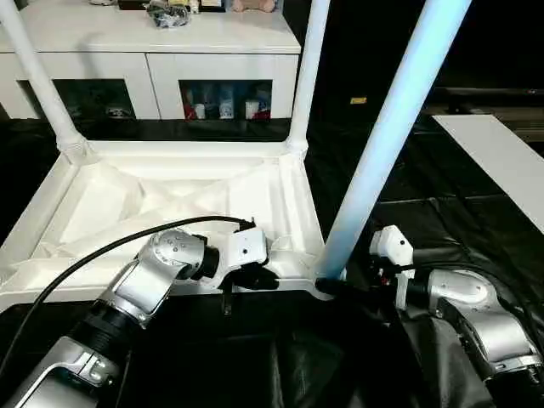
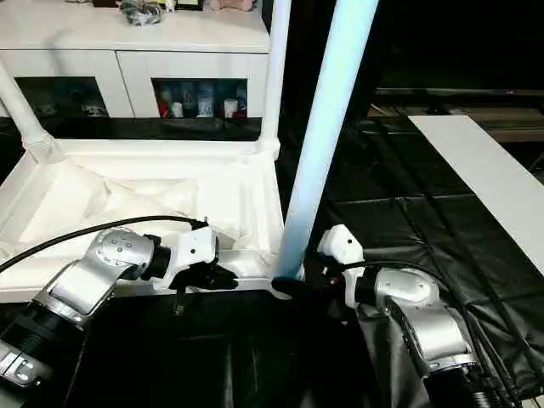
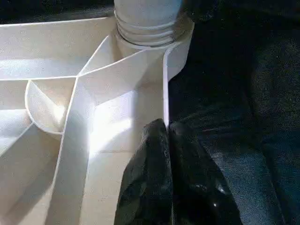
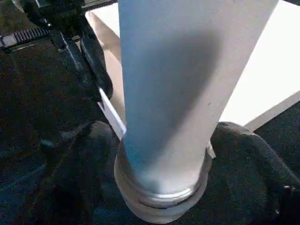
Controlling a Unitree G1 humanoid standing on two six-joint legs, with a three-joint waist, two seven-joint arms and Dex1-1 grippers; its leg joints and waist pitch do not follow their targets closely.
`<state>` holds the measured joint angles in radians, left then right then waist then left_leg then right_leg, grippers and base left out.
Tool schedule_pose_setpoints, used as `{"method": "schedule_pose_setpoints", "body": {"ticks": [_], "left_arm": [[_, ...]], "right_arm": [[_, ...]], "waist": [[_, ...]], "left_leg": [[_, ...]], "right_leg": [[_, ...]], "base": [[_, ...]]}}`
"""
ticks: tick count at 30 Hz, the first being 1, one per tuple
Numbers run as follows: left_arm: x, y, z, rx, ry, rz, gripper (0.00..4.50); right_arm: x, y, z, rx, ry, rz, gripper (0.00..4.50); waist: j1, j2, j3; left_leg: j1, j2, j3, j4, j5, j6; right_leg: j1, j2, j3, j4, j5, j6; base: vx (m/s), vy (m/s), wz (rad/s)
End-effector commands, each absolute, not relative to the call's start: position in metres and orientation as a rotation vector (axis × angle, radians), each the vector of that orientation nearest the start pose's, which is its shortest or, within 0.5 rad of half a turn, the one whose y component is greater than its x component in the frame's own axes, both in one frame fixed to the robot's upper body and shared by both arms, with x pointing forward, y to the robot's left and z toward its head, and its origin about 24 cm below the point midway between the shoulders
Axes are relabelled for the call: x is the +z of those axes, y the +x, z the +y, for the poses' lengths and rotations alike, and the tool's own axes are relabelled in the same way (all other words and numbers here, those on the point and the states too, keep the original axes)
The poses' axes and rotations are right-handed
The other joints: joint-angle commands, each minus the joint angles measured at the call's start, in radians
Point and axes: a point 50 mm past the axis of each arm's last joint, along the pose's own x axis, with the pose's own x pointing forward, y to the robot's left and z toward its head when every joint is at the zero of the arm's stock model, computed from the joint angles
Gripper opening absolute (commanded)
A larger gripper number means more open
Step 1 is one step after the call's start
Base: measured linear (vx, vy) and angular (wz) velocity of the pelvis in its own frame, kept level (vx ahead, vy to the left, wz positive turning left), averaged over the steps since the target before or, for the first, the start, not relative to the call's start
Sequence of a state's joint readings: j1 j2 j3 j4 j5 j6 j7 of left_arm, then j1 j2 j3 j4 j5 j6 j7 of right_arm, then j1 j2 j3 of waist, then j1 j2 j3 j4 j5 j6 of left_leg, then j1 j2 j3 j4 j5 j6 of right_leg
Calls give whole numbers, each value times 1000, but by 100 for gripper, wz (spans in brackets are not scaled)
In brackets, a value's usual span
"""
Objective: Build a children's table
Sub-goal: Rotate leg to tighten
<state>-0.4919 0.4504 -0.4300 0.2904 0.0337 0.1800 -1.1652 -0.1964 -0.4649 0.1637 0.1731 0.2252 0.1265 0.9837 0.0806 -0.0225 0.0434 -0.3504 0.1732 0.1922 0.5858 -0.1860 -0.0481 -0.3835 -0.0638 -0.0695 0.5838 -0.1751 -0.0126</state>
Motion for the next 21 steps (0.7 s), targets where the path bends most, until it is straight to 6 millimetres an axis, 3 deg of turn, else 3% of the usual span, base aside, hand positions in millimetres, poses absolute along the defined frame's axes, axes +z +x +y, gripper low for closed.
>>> {"method": "schedule_pose_setpoints", "body": {"ticks": [1, 17, 21], "left_arm": [[52, 291, 119, -1412, 586, 473, 0], [52, 292, 120, -1404, 593, 473, 0], [52, 293, 120, -1403, 593, 472, 0]], "right_arm": [[44, 264, -171, 1069, -204, 270, 403], [38, 263, -170, 1088, -212, 297, 403], [38, 264, -170, 1086, -198, 287, 366]], "waist": [[-3, 1, -45], [-1, 0, -43], [-1, 0, -44]], "left_leg": [[13, 68, -35, -81, -328, 15], [13, 68, -37, -82, -342, 16], [13, 68, -36, -82, -339, 17]], "right_leg": [[25, -93, 56, -81, -391, -167], [23, -95, 55, -85, -429, -156], [23, -95, 56, -85, -423, -159]], "base": [[0, 0, 0], [0, 0, 0], [0, 0, 0]]}}
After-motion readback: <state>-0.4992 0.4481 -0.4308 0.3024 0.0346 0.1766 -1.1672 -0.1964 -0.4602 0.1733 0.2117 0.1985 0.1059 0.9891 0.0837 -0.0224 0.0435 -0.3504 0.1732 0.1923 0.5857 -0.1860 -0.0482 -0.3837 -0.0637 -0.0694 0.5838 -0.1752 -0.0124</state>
